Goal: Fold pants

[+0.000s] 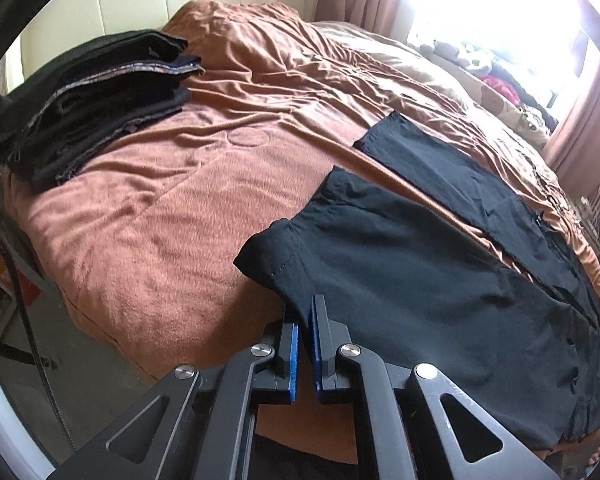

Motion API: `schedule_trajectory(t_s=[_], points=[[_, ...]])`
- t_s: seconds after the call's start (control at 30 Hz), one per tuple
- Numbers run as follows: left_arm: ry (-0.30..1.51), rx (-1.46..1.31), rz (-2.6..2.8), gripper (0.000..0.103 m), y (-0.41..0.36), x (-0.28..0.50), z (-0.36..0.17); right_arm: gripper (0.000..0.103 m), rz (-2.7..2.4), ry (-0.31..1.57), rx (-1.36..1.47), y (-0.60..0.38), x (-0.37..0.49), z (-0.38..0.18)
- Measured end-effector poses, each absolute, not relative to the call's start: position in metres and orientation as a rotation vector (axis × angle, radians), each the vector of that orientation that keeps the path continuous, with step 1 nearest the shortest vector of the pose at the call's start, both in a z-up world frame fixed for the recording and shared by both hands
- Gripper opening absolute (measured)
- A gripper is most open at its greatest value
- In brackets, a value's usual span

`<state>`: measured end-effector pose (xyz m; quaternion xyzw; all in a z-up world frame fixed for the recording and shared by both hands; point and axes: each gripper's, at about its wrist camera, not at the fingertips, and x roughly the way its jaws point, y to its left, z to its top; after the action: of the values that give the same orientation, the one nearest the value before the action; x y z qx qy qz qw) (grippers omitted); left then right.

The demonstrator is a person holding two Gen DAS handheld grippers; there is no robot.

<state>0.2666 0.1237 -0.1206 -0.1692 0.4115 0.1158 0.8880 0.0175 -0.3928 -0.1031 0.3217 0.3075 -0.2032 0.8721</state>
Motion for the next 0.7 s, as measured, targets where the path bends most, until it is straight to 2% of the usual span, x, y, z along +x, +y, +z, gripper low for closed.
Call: schedule_trajectory(t_s=[0.07, 0.17, 0.33, 0.7], points=[[0.849, -0.341, 0.242, 0.006, 0.122, 0.269, -0.117, 0.017, -0.422, 0.645, 0.687, -0.401, 0.021, -0.104], [0.841, -0.330, 0.248, 0.006, 0.120, 0.271, -0.111, 0.004, -0.413, 0.612, 0.678, -0.404, 0.023, -0.095], [0.808, -0.323, 0.238, 0.006, 0.117, 0.279, -0.096, 0.002, -0.360, 0.533, 0.645, -0.403, 0.014, -0.072], [0.748, -0.278, 0.193, 0.006, 0.109, 0.315, -0.054, 0.001, -0.354, 0.492, 0.603, -0.402, 0.018, -0.039]])
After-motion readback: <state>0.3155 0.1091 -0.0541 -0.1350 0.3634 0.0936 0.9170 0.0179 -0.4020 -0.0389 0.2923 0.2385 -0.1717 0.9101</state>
